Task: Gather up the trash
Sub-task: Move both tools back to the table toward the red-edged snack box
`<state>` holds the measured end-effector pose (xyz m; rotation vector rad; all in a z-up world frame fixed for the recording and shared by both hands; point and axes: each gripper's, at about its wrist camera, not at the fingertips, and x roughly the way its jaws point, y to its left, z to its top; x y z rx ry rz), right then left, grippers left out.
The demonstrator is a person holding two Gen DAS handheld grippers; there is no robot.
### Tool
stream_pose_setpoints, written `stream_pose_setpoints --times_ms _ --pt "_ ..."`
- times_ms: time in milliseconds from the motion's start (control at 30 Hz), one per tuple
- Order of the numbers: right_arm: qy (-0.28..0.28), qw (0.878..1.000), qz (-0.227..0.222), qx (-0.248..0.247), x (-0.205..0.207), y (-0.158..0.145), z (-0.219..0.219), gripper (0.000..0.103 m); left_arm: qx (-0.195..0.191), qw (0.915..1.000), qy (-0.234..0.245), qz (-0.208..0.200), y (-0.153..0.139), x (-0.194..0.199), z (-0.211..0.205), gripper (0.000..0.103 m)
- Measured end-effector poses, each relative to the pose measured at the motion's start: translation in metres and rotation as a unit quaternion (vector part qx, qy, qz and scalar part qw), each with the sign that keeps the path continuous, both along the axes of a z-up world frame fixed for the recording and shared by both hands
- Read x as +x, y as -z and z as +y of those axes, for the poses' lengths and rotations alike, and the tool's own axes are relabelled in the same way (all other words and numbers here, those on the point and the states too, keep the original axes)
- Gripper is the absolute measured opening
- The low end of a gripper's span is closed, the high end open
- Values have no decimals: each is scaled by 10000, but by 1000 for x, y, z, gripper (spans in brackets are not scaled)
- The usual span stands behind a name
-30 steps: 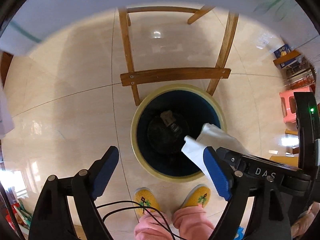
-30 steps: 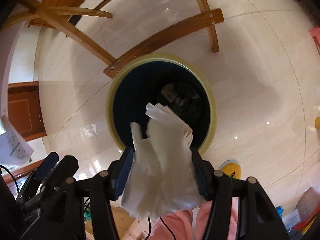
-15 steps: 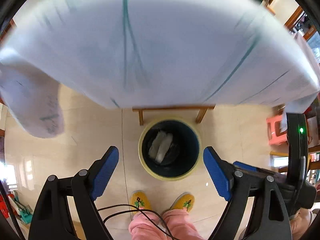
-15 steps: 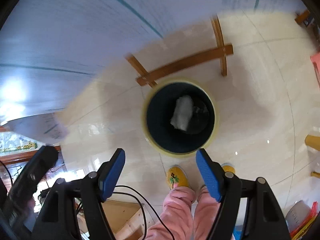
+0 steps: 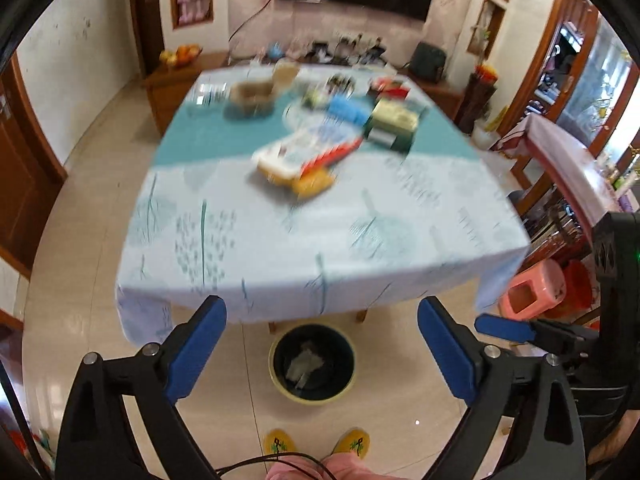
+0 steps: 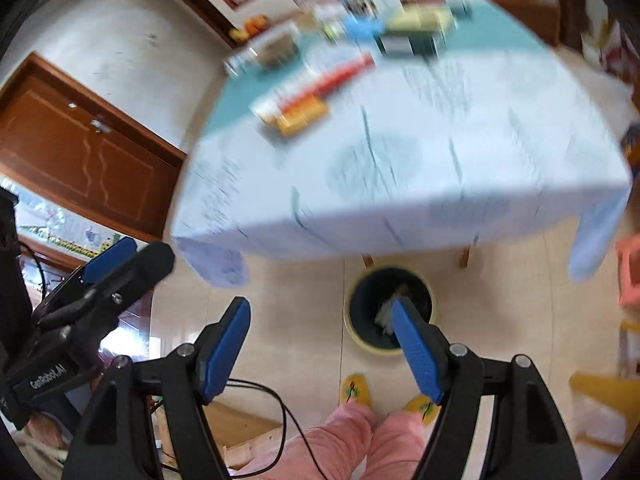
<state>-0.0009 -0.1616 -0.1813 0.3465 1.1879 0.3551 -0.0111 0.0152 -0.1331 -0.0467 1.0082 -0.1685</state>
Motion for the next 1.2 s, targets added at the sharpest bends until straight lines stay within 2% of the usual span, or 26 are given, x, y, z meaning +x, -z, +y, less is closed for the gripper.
stream_pose_setpoints --times_ms 133,233,333,500,733,833,967,1200 --pt "-7 9994 -303 142 2 -34 -9 74 177 9995 91 -229 -47 0 -14 96" --pt "3 9989 -361 301 10 -48 -11 74 262 9992 80 -276 -68 2 -17 96" --pt "-131 9979 -398 488 22 -56 -8 74 151 9997 50 -192 -74 8 -12 96" --pt "-93 9971 -330 678 48 -56 -1 72 93 9999 -87 -56 -67 27 6 96" --pt "259 9964 94 804 112 -27 15 58 126 9999 -74 63 -41 83 34 96" --pt "532 9956 281 715 144 -7 24 56 158 9997 98 150 -20 122 44 96" --pt "949 9906 695 705 188 29 35 56 218 9980 298 514 20 185 59 94" --pt "1471 9804 1067 756 243 77 46 52 81 9917 724 1059 77 260 77 93"
